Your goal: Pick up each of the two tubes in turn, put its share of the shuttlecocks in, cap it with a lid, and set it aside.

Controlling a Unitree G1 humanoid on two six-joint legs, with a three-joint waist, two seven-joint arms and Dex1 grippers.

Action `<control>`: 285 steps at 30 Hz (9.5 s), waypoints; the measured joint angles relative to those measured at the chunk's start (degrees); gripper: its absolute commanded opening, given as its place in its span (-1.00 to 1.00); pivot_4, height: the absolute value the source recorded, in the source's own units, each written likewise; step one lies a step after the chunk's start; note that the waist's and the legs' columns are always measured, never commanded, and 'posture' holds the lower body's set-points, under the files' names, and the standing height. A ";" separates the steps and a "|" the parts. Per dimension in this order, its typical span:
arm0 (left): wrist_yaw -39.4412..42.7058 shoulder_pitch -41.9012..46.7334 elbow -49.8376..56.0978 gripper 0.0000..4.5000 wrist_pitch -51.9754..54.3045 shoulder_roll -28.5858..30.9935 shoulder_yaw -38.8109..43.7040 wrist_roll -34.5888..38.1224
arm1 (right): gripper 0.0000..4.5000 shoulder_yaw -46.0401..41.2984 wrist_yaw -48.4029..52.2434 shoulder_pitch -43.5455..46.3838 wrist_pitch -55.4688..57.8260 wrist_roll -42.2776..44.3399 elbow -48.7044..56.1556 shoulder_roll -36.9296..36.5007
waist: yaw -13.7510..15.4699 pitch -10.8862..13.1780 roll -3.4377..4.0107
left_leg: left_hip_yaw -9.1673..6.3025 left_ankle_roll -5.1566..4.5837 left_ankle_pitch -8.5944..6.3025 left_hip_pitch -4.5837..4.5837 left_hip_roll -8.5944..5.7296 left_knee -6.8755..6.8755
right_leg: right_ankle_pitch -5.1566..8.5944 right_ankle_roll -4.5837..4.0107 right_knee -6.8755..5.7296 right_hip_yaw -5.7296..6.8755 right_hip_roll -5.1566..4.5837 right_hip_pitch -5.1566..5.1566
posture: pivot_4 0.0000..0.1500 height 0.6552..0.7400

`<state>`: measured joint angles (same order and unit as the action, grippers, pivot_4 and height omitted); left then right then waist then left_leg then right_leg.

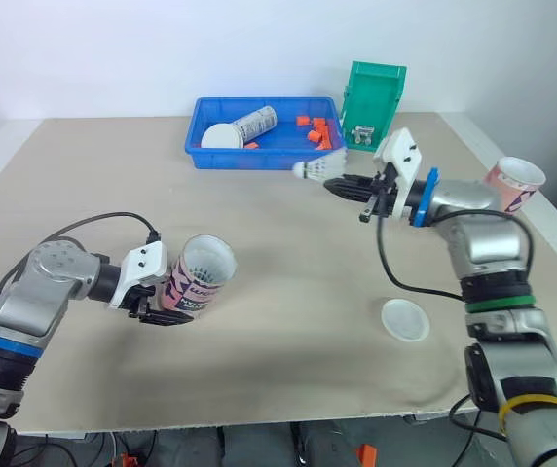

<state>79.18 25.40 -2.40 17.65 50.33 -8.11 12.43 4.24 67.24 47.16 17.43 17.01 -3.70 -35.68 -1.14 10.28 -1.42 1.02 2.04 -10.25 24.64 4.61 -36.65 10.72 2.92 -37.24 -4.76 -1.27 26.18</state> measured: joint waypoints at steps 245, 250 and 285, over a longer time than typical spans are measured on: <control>-19.45 -4.74 -6.45 0.48 -4.98 -27.12 -2.66 5.45 | -0.96 26.92 23.41 32.57 -11.49 -2.50 -10.74 -2.15 | -1.58 -0.12 0.02 | -0.51 0.14 0.01 -1.12 -1.07 0.20 | 0.11 0.22 0.24 -1.02 -0.15 -0.79 | 1.00 0.14; -18.56 -3.64 -7.71 0.48 -6.57 -27.08 -3.47 4.16 | -0.96 30.12 23.42 36.06 -17.25 -5.06 -17.13 2.68 | -1.51 -0.13 0.02 | -0.56 0.12 0.03 -1.05 -1.09 0.17 | 0.11 0.22 0.25 -0.99 -0.17 -0.85 | 1.00 0.14; -19.78 -6.31 -3.66 0.48 -8.11 -25.02 -4.25 3.19 | -0.96 36.12 23.42 39.78 -28.36 0.99 -20.10 2.57 | -1.62 -0.19 -0.06 | -0.76 0.10 -0.10 -0.88 -1.04 0.41 | 0.42 0.12 0.24 -0.82 -0.10 -0.84 | 1.00 0.14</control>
<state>59.39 19.09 -6.06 9.54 25.31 -12.36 15.62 40.36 90.66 86.94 -10.93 18.00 -23.80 -33.11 -2.76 10.09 -1.48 0.26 2.14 -10.35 23.76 3.57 -36.24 11.14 3.05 -37.00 -5.58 -1.37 25.34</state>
